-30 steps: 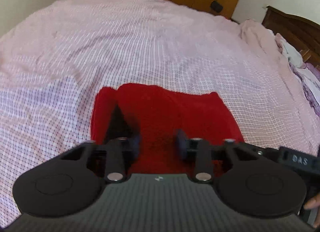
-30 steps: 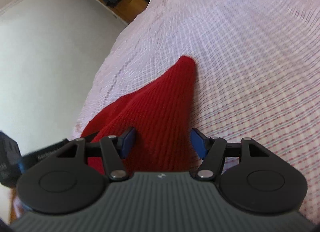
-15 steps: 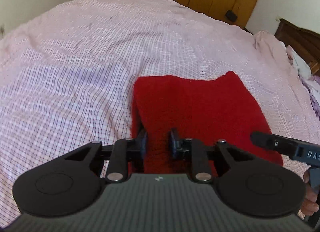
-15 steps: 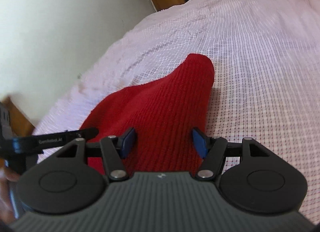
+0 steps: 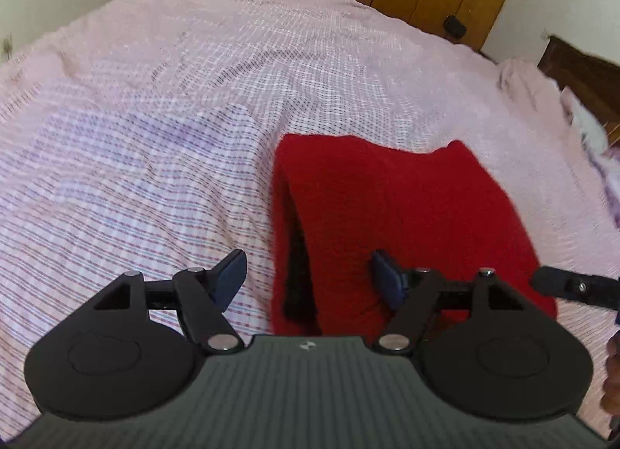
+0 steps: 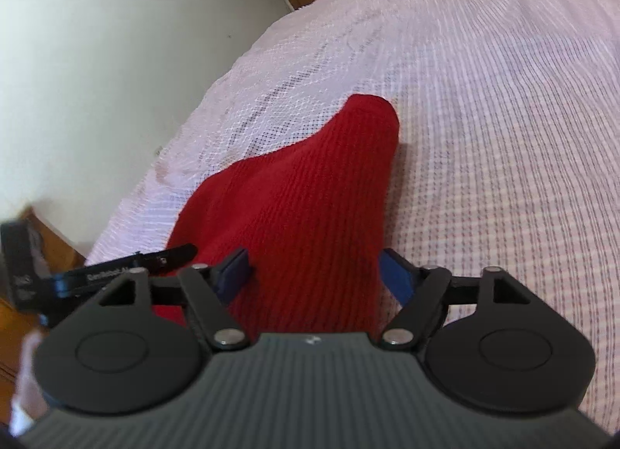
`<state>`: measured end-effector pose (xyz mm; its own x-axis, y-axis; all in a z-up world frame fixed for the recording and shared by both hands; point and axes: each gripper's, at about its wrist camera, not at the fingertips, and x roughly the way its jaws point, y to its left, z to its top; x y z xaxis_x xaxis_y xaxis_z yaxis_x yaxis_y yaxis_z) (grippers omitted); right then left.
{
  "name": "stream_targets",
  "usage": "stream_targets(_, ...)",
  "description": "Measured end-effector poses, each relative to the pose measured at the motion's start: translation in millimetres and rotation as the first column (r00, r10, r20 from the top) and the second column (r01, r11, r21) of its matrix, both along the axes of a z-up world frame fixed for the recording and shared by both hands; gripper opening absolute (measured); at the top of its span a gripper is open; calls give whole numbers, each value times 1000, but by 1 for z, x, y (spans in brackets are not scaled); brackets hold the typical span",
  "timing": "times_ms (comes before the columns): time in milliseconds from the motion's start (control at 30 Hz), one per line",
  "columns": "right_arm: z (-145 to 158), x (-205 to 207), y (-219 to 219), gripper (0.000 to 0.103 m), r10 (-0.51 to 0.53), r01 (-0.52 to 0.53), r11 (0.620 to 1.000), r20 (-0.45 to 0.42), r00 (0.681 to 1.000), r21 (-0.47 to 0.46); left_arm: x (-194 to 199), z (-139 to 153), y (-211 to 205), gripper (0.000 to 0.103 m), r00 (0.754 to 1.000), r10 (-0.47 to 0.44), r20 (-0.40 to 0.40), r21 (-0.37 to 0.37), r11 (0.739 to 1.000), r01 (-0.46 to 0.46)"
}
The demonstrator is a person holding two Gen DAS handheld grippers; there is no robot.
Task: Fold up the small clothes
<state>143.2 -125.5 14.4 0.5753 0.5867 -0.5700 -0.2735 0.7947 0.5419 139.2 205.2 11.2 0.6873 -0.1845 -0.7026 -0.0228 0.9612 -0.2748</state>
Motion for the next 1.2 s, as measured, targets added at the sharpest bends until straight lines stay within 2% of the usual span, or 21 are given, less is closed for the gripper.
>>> stream_targets(200, -32, 11, -13, 87, -35, 50, 987, -98, 995, 154, 0, 0, -5, 76, 1000, -14, -6, 1, 1000, 14)
stream_targets(267, -43, 14, -14, 96, -25, 52, 976, -129, 991, 209, 0, 0, -4, 76, 1000, -15, -11, -8, 1000, 15)
stream_targets(400, -65, 17, -13, 98, 6, 39, 957, -151, 988, 289, 1, -4, 0, 76, 1000, -16, -12, -44, 999, 16)
stream_targets(533, -71, 19, -3, 101, 74, -29, 942, -120, 990, 336, 2, -11, 9, 76, 1000, -21, -4, -130, 991, 20)
stream_targets(633, -73, 20, 9, 101, 96, -63, 949, -93, 991, 309, 3, -22, 18, 76, 1000, -26, -16, -251, 968, 21)
stream_targets(700, -73, 20, 11, 96, 100, -66, 943, -88, 991, 327, 5, -27, 20, 76, 999, -43, -28, -317, 948, 32)
stream_targets(733, -72, 19, 9, 87, 94, -58, 937, -87, 992, 345, 5, -29, 20, 75, 998, -50, -27, -334, 942, 38)
stream_targets(800, -69, 15, 6, 79, 81, -47, 930, -79, 994, 366, 5, -29, 16, 74, 998, -65, -28, -352, 935, 51)
stream_targets(867, -61, 8, 3, 74, 76, -50, 932, -59, 995, 360, 2, -24, 7, 70, 996, -84, -18, -336, 939, 73)
stream_targets(967, -46, -3, -6, 72, 68, -42, 923, -54, 996, 382, -5, -13, -6, 69, 993, -118, 6, -332, 937, 114)
stream_targets(1100, -26, -22, -29, 72, 36, -18, 921, -40, 999, 390, -18, -3, -23, 68, 988, -153, 10, -388, 910, 145)
stream_targets(1200, -15, -38, -50, 72, 22, -4, 925, -43, 999, 381, -31, 2, -43, 68, 983, -182, 25, -404, 898, 176)
